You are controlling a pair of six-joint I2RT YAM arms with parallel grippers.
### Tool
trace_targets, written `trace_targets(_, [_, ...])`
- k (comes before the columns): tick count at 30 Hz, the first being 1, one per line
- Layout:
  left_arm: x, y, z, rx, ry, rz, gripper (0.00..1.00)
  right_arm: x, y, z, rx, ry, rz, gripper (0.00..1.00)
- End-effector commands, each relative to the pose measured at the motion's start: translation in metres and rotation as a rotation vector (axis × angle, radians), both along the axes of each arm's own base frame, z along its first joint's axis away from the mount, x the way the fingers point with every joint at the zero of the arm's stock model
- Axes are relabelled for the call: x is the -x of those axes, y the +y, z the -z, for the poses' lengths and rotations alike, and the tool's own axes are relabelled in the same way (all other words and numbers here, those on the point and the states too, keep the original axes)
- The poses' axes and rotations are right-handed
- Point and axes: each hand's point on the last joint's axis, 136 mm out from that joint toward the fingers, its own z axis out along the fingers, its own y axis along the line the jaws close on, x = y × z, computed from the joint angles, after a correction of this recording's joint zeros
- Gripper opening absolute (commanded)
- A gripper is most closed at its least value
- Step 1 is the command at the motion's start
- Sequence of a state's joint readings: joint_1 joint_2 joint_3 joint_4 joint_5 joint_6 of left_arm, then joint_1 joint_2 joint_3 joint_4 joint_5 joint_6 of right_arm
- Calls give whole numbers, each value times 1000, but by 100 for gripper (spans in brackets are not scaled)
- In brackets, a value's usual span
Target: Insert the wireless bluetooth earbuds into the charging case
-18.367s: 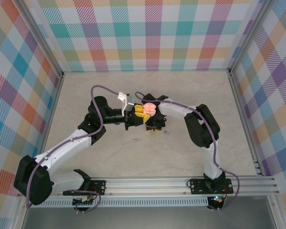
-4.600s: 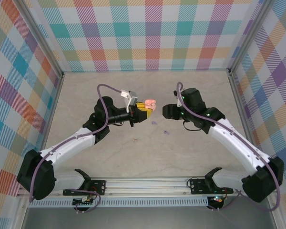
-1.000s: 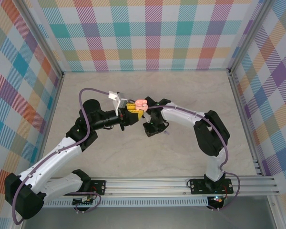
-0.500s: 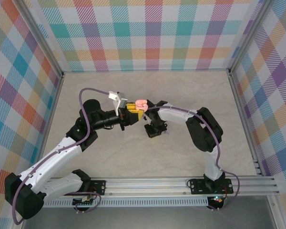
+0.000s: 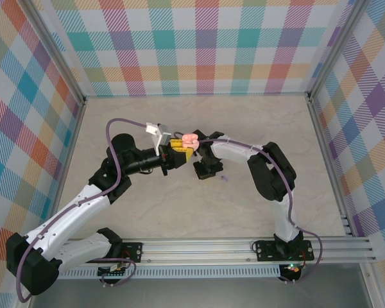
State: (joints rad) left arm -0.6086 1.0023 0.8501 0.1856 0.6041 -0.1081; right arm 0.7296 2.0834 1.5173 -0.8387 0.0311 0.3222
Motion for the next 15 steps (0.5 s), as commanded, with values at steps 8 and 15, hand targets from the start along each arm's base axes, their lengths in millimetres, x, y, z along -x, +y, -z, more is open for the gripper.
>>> trace_targets(8, [10,1,-26,46,-60,16,26,-20,3,1,47,-30,-15,10])
trace_targets(15, [9,1,-24,42,-55,15,26,-27,14,-3,15,-29,-22,10])
